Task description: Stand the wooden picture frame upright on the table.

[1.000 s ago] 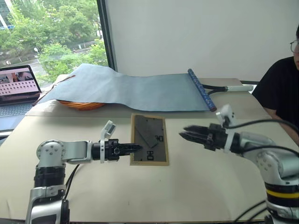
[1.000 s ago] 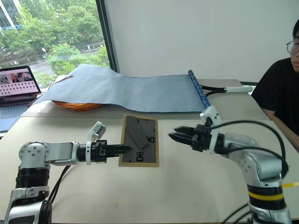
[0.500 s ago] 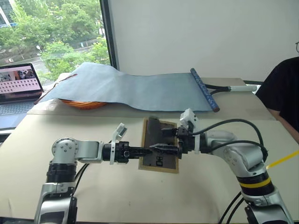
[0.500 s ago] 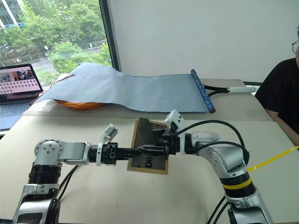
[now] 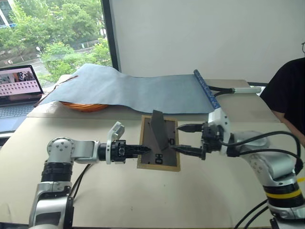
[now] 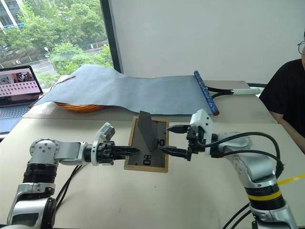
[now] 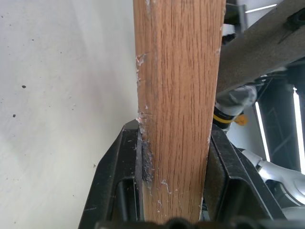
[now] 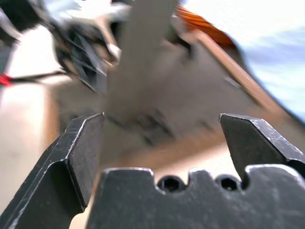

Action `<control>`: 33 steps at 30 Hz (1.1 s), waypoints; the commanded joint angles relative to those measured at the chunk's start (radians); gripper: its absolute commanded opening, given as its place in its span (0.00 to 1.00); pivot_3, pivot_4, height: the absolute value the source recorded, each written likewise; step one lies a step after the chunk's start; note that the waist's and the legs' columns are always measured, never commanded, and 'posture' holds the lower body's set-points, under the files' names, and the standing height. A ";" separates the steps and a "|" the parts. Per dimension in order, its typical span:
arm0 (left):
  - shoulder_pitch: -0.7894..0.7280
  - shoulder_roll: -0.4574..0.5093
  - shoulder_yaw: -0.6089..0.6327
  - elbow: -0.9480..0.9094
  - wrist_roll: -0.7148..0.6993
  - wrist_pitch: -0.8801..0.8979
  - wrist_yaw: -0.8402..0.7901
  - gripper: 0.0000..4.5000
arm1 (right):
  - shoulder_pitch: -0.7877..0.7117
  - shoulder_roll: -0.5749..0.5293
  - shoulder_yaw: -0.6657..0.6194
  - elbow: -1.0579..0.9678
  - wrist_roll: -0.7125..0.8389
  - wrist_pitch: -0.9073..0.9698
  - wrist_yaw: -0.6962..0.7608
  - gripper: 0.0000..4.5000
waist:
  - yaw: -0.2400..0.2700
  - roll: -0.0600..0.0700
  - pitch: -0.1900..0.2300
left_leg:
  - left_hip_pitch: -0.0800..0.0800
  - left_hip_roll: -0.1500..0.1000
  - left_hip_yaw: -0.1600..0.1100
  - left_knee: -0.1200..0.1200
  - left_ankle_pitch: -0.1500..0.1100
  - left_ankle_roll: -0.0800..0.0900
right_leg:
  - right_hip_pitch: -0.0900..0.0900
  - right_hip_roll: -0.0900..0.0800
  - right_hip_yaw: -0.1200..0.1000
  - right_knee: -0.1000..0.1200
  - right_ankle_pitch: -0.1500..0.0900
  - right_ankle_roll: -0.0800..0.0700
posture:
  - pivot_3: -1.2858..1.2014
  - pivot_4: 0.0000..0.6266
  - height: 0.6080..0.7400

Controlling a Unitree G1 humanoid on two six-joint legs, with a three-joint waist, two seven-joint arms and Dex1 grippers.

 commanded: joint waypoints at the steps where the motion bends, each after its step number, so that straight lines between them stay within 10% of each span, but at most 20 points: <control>1: -0.034 0.038 -0.019 0.013 -0.043 0.004 -0.096 0.25 | 0.004 -0.026 -0.033 0.067 -0.172 -0.289 -0.034 0.99 | -0.001 0.000 0.000 | 0.000 0.000 0.000 0.000 0.000 0.000 | 0.000 0.000 0.000 0.000 -0.001 0.001 | 0.52 0.24 0.49; 8: -0.071 0.035 -0.067 0.019 0.024 0.003 -0.157 0.25 | -0.002 -0.014 0.151 0.246 -0.805 -1.125 -0.354 0.99 | -0.001 0.001 0.001 | 0.000 0.000 0.000 -0.001 0.000 0.000 | 0.000 0.000 0.000 -0.001 -0.003 0.005 | 0.52 0.24 0.49; 16: -0.069 0.026 -0.093 -0.039 0.073 0.004 -0.201 0.25 | -0.055 0.060 0.209 0.370 -1.088 -1.381 -0.677 0.99 | 0.002 0.002 0.002 | 0.000 0.000 0.000 -0.004 0.002 -0.004 | -0.001 0.000 0.000 0.000 0.001 -0.002 | 0.52 0.24 0.49; 23: -0.059 0.036 -0.088 -0.051 0.106 0.004 -0.220 0.25 | -0.079 0.059 0.227 0.414 -1.083 -1.411 -0.724 0.55 | 0.001 0.002 0.002 | 0.000 0.000 0.000 0.001 0.002 -0.003 | 0.000 0.000 0.000 0.005 0.001 -0.002 | 0.52 0.24 0.49; 24: -0.055 0.038 -0.085 -0.055 0.116 0.004 -0.224 0.47 | -0.080 0.058 0.229 0.419 -1.075 -1.411 -0.723 0.48 | 0.000 0.002 0.002 | 0.000 0.000 0.000 0.001 0.002 -0.003 | 0.000 0.000 0.000 0.006 0.001 -0.002 | 0.52 0.24 0.49; 30: -0.010 0.076 0.001 -0.106 0.182 -0.053 -0.275 0.97 | -0.087 0.051 0.236 0.454 -0.982 -1.388 -0.686 0.28 | -0.001 0.002 0.002 | 0.000 0.000 -0.002 0.004 0.002 -0.003 | 0.001 0.000 -0.001 0.007 0.001 -0.002 | 0.52 0.24 0.49; 33: 0.050 0.112 0.070 -0.197 0.239 -0.171 -0.311 1.00 | -0.100 0.059 0.240 0.475 -0.861 -1.331 -0.612 0.28 | -0.006 0.002 0.003 | 0.000 0.000 -0.002 0.004 0.002 -0.003 | 0.001 0.000 -0.001 0.007 0.001 -0.002 | 0.52 0.24 0.49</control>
